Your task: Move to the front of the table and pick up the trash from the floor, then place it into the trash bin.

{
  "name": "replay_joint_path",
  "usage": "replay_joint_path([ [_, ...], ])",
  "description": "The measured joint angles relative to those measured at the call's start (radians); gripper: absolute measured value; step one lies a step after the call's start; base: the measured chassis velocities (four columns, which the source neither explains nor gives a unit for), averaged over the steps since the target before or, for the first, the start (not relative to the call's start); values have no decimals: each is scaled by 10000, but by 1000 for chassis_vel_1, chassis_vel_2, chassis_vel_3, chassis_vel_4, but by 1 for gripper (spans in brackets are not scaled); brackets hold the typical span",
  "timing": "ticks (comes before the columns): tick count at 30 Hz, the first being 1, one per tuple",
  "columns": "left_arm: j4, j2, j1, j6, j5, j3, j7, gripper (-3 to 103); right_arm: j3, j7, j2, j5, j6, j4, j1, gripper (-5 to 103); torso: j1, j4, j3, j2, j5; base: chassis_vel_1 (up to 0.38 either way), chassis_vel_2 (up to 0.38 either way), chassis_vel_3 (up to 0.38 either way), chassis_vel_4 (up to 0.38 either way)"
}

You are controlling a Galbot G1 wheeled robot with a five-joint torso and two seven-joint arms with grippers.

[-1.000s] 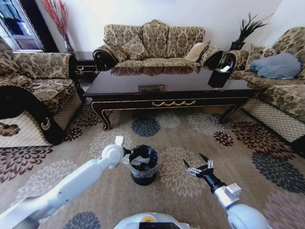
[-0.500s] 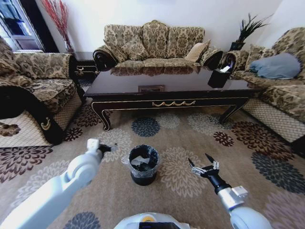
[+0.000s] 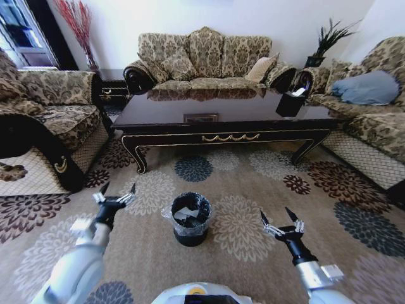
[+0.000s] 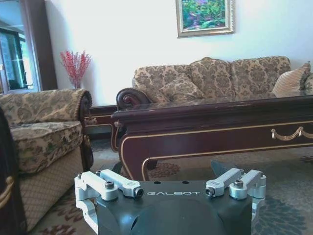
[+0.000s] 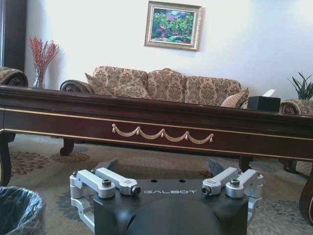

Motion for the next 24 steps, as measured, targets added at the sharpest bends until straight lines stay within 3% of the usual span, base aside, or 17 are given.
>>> replay_joint_path([
  [3,314,-475,626,-847,62,-262,404,100,-168,1,125,-514,230,-51,-64,100,0,-4,0,1,-1,0,0,0,0],
  [8,742,-1095,1186,-1620,207,-418,786,100,-235,0,124,-564,360,-519,106,100,1,-1,2,0,3,0,0,0,0],
  [13,1274,-1576,1895,-2723,874,-436,1223,100,-229,-34,185,-680,553,-860,179,100,1,0,1,0,0,0,0,0,0],
  [19,1142,-1437,2583,-3435,1170,-464,1378,100,-365,-42,597,-992,742,-833,172,100,1,-3,1,0,0,0,0,0,0],
  [24,1059,-1382,2800,-3574,1077,-211,1429,100,-420,-86,706,-994,756,-939,284,100,2,-1,2,0,1,0,0,0,0],
])
